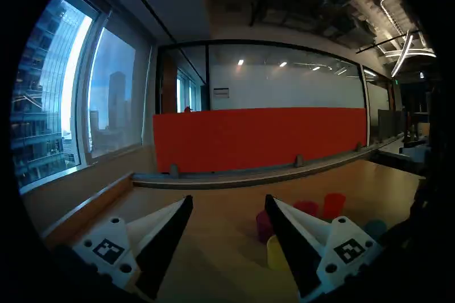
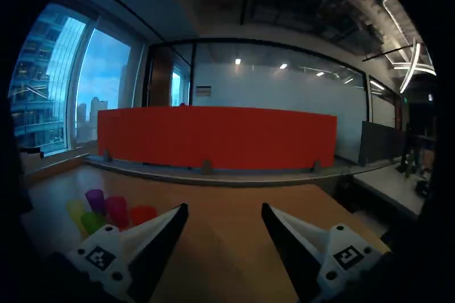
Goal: Pour water
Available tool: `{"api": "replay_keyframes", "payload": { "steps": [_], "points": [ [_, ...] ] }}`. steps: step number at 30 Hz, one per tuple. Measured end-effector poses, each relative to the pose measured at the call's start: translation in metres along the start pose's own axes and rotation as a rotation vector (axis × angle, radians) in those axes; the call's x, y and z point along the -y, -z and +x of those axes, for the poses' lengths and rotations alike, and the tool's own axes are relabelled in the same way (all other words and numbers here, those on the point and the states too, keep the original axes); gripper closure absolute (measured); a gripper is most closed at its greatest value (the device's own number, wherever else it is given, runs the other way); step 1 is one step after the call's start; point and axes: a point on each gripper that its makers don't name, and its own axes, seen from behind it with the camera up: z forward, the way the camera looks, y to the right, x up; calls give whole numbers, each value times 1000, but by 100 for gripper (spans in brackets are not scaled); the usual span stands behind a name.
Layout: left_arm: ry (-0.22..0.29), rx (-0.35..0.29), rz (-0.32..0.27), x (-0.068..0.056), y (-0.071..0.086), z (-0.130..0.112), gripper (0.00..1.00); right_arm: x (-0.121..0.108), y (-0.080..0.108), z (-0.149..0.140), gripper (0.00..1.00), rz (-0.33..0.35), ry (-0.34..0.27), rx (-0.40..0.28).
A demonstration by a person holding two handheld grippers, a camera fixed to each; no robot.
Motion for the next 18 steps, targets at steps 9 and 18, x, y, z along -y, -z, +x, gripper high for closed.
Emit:
{"api": "replay_keyframes", "payload": {
  "steps": [9, 18],
  "points": [
    [-3, -1, -13, 10, -6, 48, 6, 3, 0, 49, 0, 19, 8, -9],
    [-1, 11, -35, 17, -14, 81, 6, 6, 1, 87, 0, 38, 14, -17]
  ]
}}
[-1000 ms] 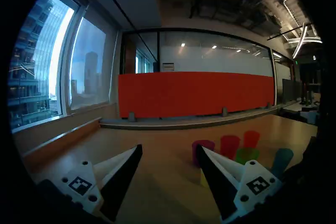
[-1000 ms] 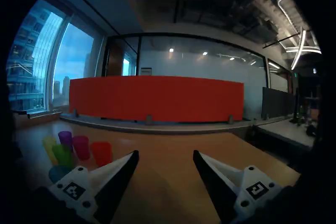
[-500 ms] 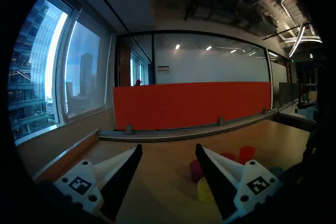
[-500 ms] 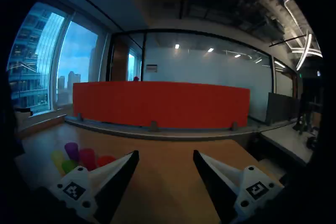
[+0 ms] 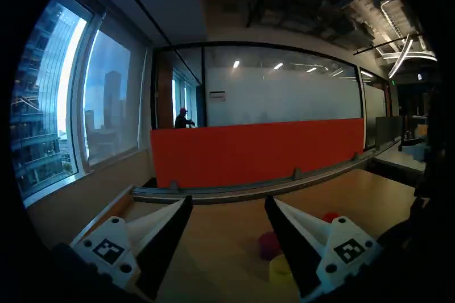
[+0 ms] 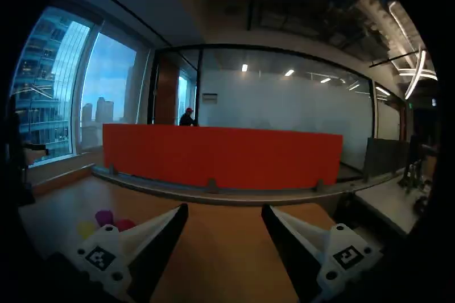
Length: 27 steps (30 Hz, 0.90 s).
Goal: Pour water
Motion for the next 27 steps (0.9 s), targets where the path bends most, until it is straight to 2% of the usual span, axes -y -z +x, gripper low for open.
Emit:
{"api": "replay_keyframes", "payload": {
  "steps": [5, 9, 18, 24, 27],
  "points": [
    [-2, 4, -7, 4, -2, 3, 6, -1, 1, 7, 0, 4, 7, -3],
    [-23, 7, -23, 1, -3, 4, 6, 0, 0, 6, 0, 12, 8, 3],
    [-42, 11, -93, -12, -2, 5, 6, 8, 0, 7, 0, 53, 12, 4],
    [-38, 15, -157, -23, 0, 7, 6, 18, 0, 7, 0, 92, 30, 6],
    [-41, 16, -202, -30, 1, 7, 6, 28, 1, 8, 0, 133, 43, -2]
  ]
}}
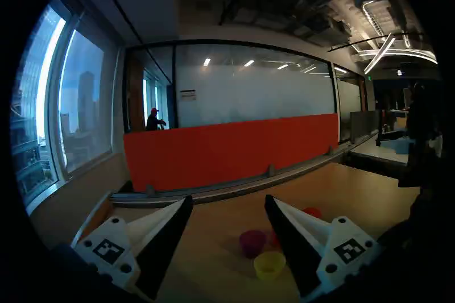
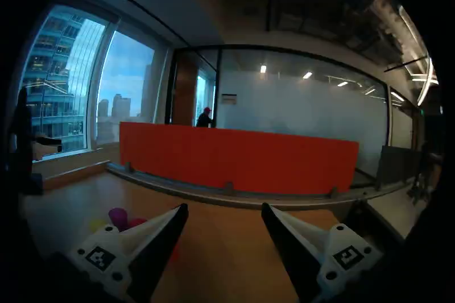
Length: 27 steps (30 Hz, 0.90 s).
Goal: Pour water
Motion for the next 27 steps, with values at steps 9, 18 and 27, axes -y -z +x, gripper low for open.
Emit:
{"api": "replay_keyframes", "payload": {
  "steps": [9, 18, 27],
  "points": [
    [-11, 23, -154, -29, -2, -8, 6, 41, 4, 2, 0, 155, 36, -10],
    [-15, 15, -279, -53, -2, -5, 6, 70, 7, 6, 0, 274, 34, -8],
    [-26, 24, -375, -73, -1, -6, 6, 94, 12, 9, 0, 387, 49, 5]
  ]
}}
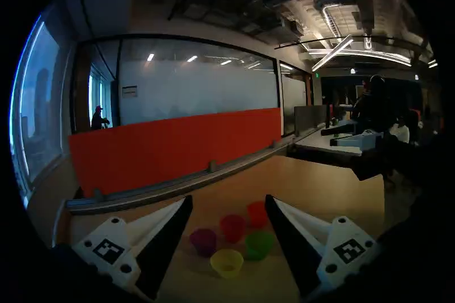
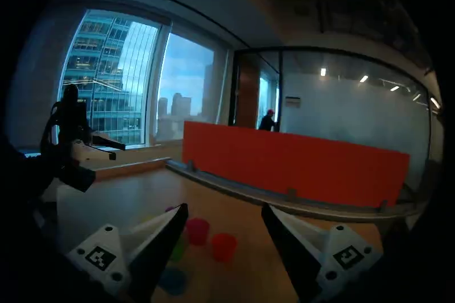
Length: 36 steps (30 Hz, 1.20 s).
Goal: Pour water
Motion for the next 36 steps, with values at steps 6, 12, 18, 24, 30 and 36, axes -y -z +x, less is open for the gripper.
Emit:
{"api": "replay_keyframes", "payload": {
  "steps": [6, 12, 18, 24, 30, 36],
  "points": [
    [-18, 19, -57, -12, -1, -3, 6, 16, 2, -5, 0, 72, 5, 38],
    [-28, 47, -96, -19, -4, -10, 6, 26, 6, -11, 0, 122, 21, 78],
    [-20, 81, -117, -22, -8, -18, 6, 34, 7, -17, 0, 157, 34, 105],
    [-31, 109, -149, -30, -9, -29, 6, 42, 6, -25, 0, 189, 55, 135],
    [-51, 141, -173, -37, -10, -41, 6, 47, 5, -37, 0, 214, 73, 171],
    [-48, 161, -185, -40, -13, -54, 6, 50, 3, -44, 0, 230, 79, 194]
  ]
}}
